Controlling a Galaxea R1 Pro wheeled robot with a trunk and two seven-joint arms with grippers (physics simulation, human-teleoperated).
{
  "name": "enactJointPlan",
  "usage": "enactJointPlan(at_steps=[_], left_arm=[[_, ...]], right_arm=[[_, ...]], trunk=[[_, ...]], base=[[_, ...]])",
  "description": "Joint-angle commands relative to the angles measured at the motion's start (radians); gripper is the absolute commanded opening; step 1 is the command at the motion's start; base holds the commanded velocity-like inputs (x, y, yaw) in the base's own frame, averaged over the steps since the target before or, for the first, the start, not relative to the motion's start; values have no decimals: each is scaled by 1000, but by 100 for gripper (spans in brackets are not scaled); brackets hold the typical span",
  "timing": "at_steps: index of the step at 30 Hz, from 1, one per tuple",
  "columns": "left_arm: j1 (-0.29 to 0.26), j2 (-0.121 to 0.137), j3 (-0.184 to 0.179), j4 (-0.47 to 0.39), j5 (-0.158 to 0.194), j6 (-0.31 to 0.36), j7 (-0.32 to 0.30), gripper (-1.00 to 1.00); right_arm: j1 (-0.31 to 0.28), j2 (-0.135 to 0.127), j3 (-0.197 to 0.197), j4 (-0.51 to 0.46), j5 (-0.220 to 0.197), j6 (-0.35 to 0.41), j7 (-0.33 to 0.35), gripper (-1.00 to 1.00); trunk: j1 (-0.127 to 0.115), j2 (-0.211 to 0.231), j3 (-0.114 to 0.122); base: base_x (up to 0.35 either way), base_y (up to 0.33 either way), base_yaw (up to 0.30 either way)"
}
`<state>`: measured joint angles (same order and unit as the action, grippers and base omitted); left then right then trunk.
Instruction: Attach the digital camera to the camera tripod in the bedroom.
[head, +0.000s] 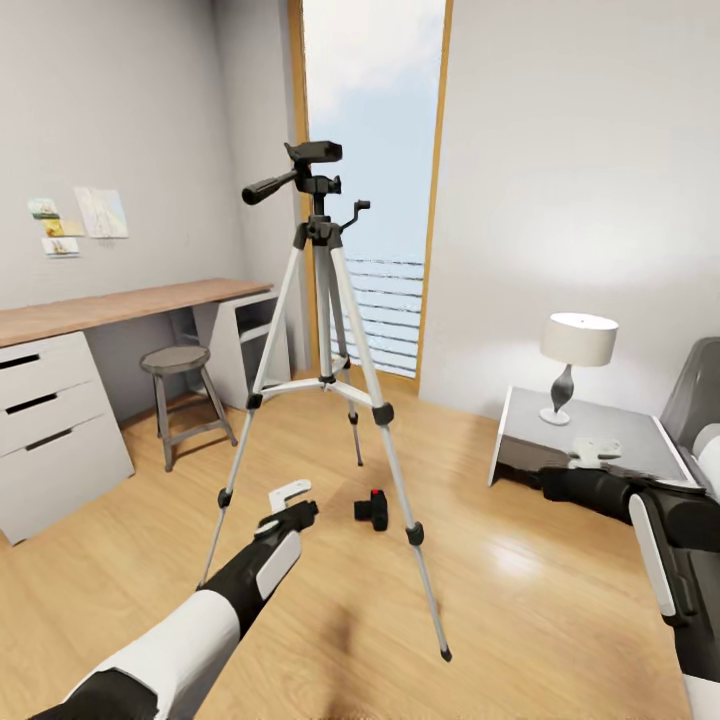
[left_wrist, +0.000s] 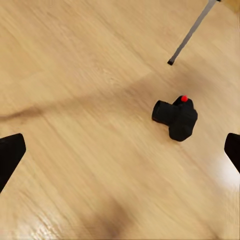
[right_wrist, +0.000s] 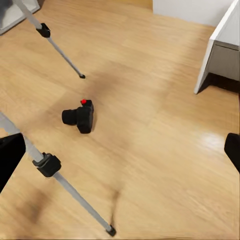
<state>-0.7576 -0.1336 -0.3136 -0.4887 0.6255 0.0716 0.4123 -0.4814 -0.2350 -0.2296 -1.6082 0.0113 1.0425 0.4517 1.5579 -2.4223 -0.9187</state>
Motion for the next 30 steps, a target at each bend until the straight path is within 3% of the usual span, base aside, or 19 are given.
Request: enactJointPlan(at_steps=[1, 3, 4, 5, 6, 10, 30], left_arm=[[-1, 3, -18, -2, -6, -9, 8, 100], [0, 4, -25, -3, -15, -20, 8, 100], [1, 4, -44, -3, -38, -50, 8, 100], [1, 4, -44, -3, -38, -50, 8, 100], [2, 3, -60, -2, -57, -83, 9, 100], [3, 1, -73, -1, -72, -115, 14, 100], [10, 7, -79, 25, -82, -146, -10, 100]], right_arm=[[11, -5, -8, -3, 1, 5, 74, 100], [14, -8, -15, -4, 1, 5, 109, 100], [20, -13, -39, -5, 0, 5, 164, 100], [20, -13, -39, -5, 0, 5, 164, 100], [23, -17, -64, -6, 2, 5, 198, 100], [26, -16, -87, -6, 7, 5, 226, 100], [30, -22, -115, -7, 13, -22, 252, 100]], trunk=[[4, -8, -4], [11, -22, -11], [15, -29, -14], [19, -36, -17], [23, -43, -20], [38, -71, -32], [51, -82, -109]], base=[[0, 0, 0], [0, 0, 0], [0, 0, 0], [0, 0, 0], [0, 0, 0], [0, 0, 0], [0, 0, 0]])
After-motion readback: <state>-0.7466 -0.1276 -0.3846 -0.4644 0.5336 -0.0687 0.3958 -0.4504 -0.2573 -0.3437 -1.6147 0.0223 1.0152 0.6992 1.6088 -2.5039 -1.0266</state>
